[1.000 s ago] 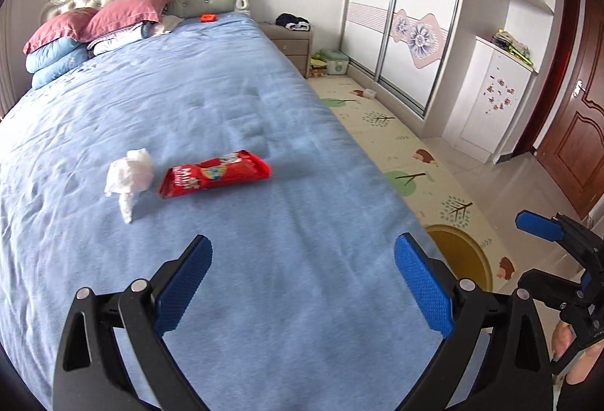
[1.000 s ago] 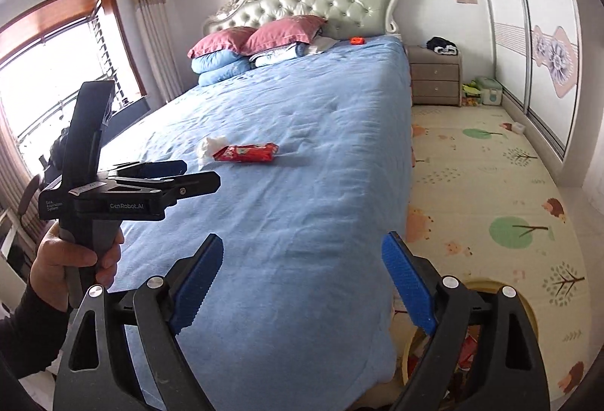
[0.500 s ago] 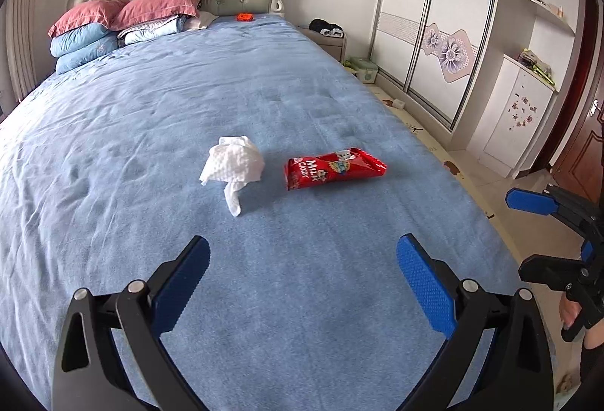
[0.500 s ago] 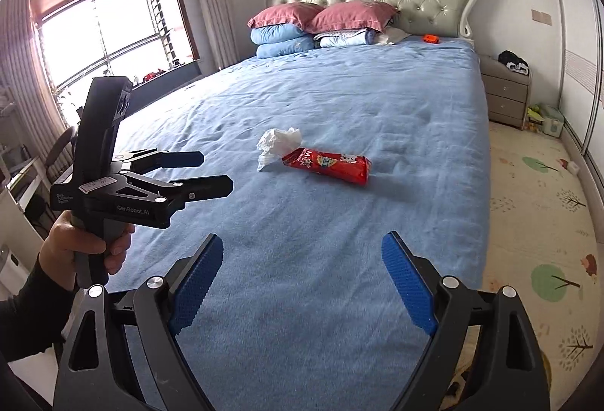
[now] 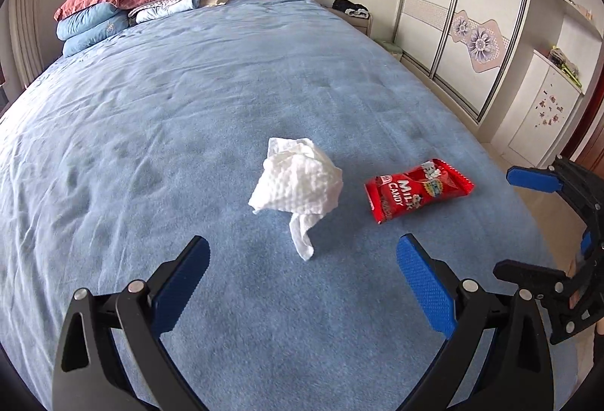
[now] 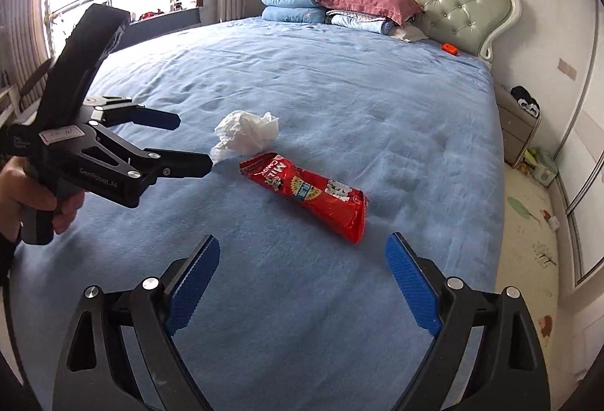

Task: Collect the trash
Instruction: 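Grasp the white tissue with the left tool while the right tool grasps the red candy bag, then carry tissue and candy bag over the yellow bin and open both tools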

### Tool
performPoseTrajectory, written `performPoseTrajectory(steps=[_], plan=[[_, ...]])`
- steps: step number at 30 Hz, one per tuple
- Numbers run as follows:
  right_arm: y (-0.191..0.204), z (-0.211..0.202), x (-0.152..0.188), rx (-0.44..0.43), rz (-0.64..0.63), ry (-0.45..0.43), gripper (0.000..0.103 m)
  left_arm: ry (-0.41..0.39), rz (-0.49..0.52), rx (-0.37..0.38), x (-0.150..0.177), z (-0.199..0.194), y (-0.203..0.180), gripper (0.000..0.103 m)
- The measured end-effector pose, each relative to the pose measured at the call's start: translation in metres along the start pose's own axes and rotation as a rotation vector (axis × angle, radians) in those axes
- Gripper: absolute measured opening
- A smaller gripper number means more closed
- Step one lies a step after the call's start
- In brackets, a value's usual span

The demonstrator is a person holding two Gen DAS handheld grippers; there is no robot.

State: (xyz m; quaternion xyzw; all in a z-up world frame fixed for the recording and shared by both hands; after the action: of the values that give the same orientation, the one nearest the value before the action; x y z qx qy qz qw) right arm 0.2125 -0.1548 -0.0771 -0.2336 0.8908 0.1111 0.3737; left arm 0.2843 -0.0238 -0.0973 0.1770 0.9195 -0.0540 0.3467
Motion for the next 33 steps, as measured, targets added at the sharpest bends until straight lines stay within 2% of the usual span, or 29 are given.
performPoseTrajectory(steps=[3,8,12,13,14,16,20,27,33], plan=[[0.003,0.023,-0.007,0.032,-0.091,0.016,0.086,0.003,-0.011,0.007,0.0,0.005,0.006,0.099],[0.009,0.05,-0.016,0.055,-0.169,0.045,0.082,0.014,-0.035,0.028,0.001,0.014,0.017,0.099],[0.005,0.064,-0.024,0.042,-0.17,0.064,0.077,0.022,-0.029,0.025,-0.001,0.02,0.018,0.099],[0.003,0.068,-0.024,0.039,-0.16,0.079,0.069,0.021,-0.027,0.023,-0.001,0.02,0.017,0.099],[0.001,0.073,-0.023,0.033,-0.147,0.098,0.055,0.021,-0.025,0.022,-0.002,0.021,0.017,0.099],[-0.003,0.077,-0.023,0.029,-0.116,0.107,0.046,0.024,-0.021,0.014,-0.004,0.023,0.017,0.099],[-0.007,0.063,-0.027,0.029,-0.094,0.047,0.03,0.032,-0.023,0.007,-0.005,0.027,0.018,0.099],[-0.023,0.04,-0.033,-0.006,0.028,-0.01,0.026,0.043,-0.015,-0.027,-0.015,0.034,0.014,0.099],[-0.027,0.031,-0.028,-0.076,0.127,0.015,0.026,0.059,-0.02,-0.081,-0.034,0.053,0.017,0.099]])
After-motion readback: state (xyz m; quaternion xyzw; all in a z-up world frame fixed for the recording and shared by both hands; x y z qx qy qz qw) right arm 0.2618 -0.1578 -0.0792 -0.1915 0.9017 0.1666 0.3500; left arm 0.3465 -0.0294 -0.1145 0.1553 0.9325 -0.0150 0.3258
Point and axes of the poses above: each gripper's, at about its wrist camera, not at the fingertips, and z roughly the way its jaws point, y to its left, x to its underside, the point moved 8 cm from there along z, roughly the way its jaws point, and after that the axes turned 6 degrees about z, right-handed, at the moved point
